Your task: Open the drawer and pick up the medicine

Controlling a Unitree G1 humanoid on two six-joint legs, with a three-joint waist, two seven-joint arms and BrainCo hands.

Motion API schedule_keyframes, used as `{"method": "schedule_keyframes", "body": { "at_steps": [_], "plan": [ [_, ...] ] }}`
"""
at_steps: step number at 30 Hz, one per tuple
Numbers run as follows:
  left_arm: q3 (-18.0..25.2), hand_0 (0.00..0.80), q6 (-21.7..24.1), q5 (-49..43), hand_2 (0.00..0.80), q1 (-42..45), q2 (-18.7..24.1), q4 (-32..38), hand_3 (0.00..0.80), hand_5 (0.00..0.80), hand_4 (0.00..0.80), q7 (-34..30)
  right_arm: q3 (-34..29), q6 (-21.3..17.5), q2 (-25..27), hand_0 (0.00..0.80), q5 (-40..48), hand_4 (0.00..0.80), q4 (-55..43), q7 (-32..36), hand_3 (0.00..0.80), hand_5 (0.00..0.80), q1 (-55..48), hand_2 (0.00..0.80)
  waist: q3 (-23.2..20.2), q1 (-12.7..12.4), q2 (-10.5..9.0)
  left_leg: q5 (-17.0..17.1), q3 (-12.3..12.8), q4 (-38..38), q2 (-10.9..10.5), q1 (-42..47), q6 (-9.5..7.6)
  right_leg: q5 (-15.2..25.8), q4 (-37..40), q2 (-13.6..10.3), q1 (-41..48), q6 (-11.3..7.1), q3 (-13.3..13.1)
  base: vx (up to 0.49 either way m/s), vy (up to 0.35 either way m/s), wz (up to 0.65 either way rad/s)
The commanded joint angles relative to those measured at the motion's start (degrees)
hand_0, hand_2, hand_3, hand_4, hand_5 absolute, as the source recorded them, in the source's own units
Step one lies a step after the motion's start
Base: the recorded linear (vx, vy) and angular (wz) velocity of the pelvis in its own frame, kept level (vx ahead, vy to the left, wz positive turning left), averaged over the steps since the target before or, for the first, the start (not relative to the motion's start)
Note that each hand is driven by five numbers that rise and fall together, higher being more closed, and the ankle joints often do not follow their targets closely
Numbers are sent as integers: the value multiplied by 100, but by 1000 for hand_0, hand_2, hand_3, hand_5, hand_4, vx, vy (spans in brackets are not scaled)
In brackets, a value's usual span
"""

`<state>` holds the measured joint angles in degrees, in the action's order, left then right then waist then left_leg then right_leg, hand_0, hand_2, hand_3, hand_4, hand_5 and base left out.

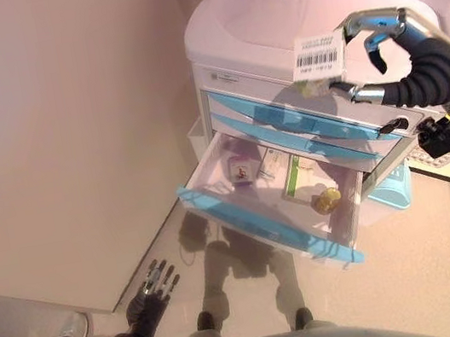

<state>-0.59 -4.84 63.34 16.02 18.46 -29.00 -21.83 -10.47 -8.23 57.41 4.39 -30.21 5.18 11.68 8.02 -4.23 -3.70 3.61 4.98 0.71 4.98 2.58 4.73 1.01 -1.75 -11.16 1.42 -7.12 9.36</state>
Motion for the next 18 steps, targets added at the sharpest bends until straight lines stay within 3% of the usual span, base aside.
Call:
{"method": "schedule_keyframes", "body": {
  "at_steps": [1, 11, 18],
  "plan": [
    [-183, 0, 55, -48, 0, -103, 231, 131, 0, 0, 0, -160, 40, 282, 409, 800, -29, 800, 210, -461, 800, 800, 669, 800, 6, -136, -145, -772, -158, -356, -30, -16, -147, -136, -263, -260, 190, -304, 331, 34, -13, 0],
    [-233, 0, -94, 39, 0, -96, 493, 331, 0, 0, 0, -25, 802, 907, 959, 800, -269, 800, 1581, -776, 800, 800, 1542, 800, 11, -297, -156, -767, -248, -382, -44, -9, -165, -105, -231, -297, 244, -303, 395, 7, -5, 2],
    [-230, 0, -229, 97, 0, 29, 664, 478, 0, 0, 0, -37, 1444, 974, 1277, 800, -265, 800, 2878, -870, 800, 800, 2140, 800, 37, -464, -164, -750, -371, -410, -78, -43, -171, -96, -201, -324, 319, -300, 482, 6, -5, 2]
  ]
}}
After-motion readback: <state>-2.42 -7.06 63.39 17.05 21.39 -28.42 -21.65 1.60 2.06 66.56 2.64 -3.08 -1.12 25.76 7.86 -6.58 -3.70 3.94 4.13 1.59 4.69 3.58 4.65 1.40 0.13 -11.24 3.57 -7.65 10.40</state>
